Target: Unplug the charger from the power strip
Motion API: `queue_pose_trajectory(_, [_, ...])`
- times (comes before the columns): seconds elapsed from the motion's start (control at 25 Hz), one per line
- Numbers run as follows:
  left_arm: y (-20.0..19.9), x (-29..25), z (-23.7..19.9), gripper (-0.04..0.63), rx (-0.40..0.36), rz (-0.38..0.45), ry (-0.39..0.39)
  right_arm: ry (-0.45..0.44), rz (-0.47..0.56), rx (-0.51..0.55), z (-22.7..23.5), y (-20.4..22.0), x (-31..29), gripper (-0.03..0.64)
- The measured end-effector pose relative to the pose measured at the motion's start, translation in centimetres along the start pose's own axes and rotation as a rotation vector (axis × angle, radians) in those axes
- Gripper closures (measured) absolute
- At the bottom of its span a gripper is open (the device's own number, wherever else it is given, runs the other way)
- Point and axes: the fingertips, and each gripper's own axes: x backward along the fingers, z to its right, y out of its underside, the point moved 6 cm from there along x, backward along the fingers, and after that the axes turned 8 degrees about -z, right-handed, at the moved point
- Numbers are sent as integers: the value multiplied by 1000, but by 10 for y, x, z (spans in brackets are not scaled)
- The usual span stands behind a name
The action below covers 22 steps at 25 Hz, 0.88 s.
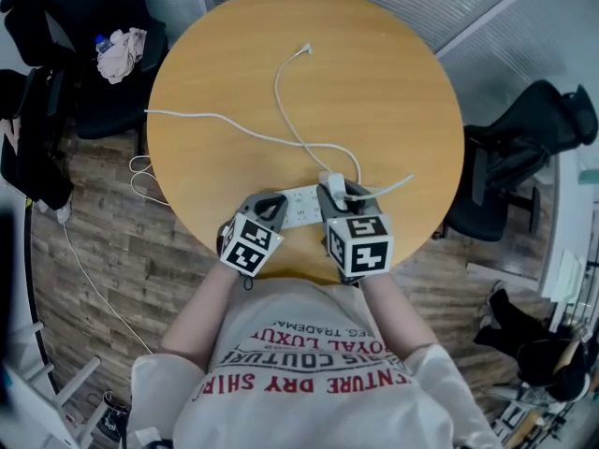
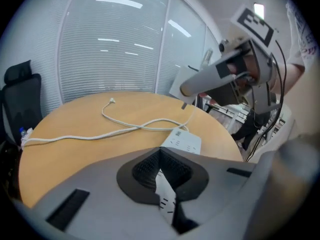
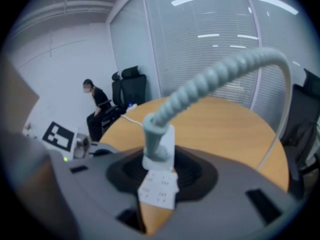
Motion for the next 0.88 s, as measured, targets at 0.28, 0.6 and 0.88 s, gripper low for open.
queue_pose_trajectory(0.28, [-56,94,-21,566,19,299,-126,-48,177,44,-8,-19,36,459])
queue_pose_trajectory(0.6, [-110,179,-8,566,-46,531,-213,-66,394,131,-30,-54,82,459])
queue_pose_trajectory(0.88, [-120,224,6,566,-19,659,-256,-62,512,195,-39,-58,111,460])
